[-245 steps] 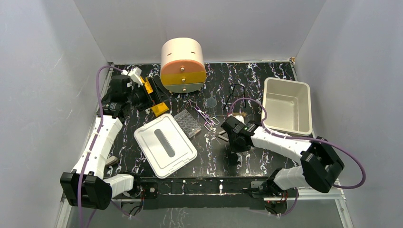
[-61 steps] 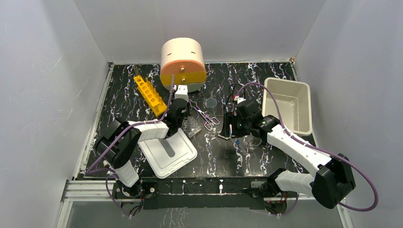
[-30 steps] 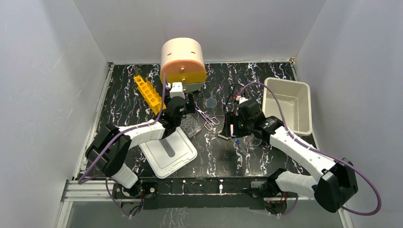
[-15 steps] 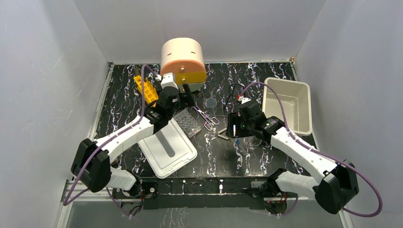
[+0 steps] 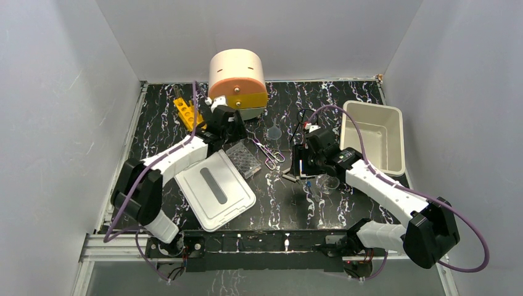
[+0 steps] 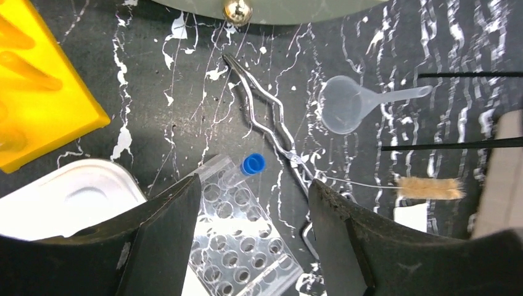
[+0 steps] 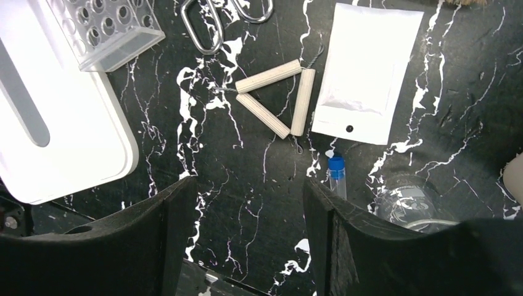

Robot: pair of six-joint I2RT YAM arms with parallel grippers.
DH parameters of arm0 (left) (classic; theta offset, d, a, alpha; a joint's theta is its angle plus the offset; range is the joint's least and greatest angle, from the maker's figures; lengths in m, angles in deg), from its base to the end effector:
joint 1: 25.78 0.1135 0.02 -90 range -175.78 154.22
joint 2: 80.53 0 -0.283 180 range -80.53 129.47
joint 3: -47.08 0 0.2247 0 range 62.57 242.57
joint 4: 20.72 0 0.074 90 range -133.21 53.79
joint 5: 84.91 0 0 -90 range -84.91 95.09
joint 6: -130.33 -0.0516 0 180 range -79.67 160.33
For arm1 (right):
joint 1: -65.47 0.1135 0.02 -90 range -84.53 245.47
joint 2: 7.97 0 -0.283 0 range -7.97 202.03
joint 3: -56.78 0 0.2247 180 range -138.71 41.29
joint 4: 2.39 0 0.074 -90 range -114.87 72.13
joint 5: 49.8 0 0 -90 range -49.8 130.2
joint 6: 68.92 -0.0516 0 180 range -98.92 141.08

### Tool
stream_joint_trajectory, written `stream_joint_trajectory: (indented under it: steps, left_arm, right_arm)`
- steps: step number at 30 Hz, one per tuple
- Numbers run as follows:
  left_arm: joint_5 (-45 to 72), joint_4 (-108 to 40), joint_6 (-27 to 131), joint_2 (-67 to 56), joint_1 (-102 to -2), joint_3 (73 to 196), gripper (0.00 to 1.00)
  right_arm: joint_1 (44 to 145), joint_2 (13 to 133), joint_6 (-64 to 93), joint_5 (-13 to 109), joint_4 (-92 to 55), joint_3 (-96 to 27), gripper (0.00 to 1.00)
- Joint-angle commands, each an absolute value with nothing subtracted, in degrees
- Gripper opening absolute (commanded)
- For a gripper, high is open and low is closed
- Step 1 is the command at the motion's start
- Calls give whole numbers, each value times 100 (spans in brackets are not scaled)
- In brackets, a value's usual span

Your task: Organize the chemistry lab equipment

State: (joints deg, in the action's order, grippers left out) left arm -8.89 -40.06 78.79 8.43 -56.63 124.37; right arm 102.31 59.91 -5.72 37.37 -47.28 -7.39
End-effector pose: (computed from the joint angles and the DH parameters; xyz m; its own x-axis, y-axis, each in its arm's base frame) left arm 0.2994 -0.1643 0.2871 -0.5453 -0.3773 -0.7485 -0.0246 0.8998 -0.4356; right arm 0.1781 0.1303 0.2670 -0.7941 -0.0322 -0.6070 -0.2405 0.9337 0.2651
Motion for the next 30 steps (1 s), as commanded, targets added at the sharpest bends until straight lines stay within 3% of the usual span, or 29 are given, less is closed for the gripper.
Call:
stream_joint_trajectory:
  steps: [1, 3, 13, 20, 30]
  left_arm:
    - [-709, -3655, 7335, 1279, -5637, 12777, 60]
    - [-686, -3325, 7172, 1456, -5636, 12780, 52]
    - [-894, -2500, 6823, 1716, -5632, 12595, 39]
    - [-832, -2580, 6758, 1906, -5636, 12660, 22]
    - [-743, -2839, 6666, 1648, -5636, 12590, 15]
  right_arm:
    - [10214, 5959, -570, 3871, -4330, -758, 72]
    - [10212, 5998, -540, 3884, -4319, -765, 72]
    - [10213, 6136, -469, 3981, -4308, -777, 72]
    - [10212, 6135, -440, 3972, -4319, -731, 72]
    - [10216, 6090, -473, 3976, -4288, -672, 72]
